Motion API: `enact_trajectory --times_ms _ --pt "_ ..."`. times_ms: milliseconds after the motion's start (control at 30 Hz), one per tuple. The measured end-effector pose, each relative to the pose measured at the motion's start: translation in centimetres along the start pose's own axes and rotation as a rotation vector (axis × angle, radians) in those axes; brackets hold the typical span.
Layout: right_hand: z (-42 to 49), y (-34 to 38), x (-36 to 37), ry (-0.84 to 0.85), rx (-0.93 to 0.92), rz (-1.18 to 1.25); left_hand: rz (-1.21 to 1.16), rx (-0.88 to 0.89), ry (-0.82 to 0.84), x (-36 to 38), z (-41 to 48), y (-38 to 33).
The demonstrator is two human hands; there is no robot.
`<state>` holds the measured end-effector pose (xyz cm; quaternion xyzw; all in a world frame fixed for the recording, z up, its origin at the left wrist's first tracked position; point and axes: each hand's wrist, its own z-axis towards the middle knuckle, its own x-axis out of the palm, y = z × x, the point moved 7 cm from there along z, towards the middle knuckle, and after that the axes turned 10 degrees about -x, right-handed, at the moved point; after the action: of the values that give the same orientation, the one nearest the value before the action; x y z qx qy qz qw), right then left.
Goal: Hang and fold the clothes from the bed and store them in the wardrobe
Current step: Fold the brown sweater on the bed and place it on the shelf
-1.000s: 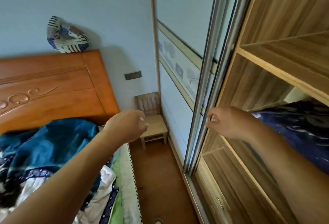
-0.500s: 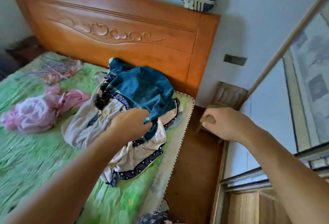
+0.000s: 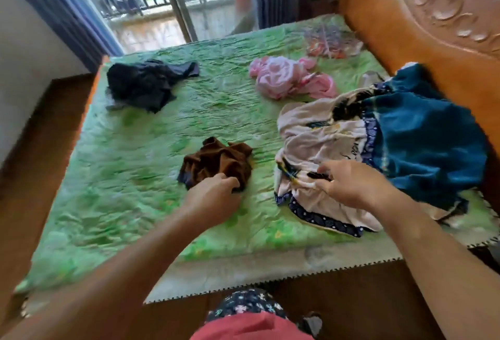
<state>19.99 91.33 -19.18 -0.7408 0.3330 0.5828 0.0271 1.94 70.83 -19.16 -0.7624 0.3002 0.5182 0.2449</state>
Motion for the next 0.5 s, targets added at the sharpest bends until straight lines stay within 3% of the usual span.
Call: enact_trajectory --times_ms 267,500 --pt "8.0 10.4 3.7 0.082 -0.200 -0.131 -0.096 -0.151 -0.035 2.6 -0.7 11.9" --pt "16.9 17.5 8.8 0.175 -0.158 -0.162 -0.049 -0.115 0.044 6.4 4.9 21.3"
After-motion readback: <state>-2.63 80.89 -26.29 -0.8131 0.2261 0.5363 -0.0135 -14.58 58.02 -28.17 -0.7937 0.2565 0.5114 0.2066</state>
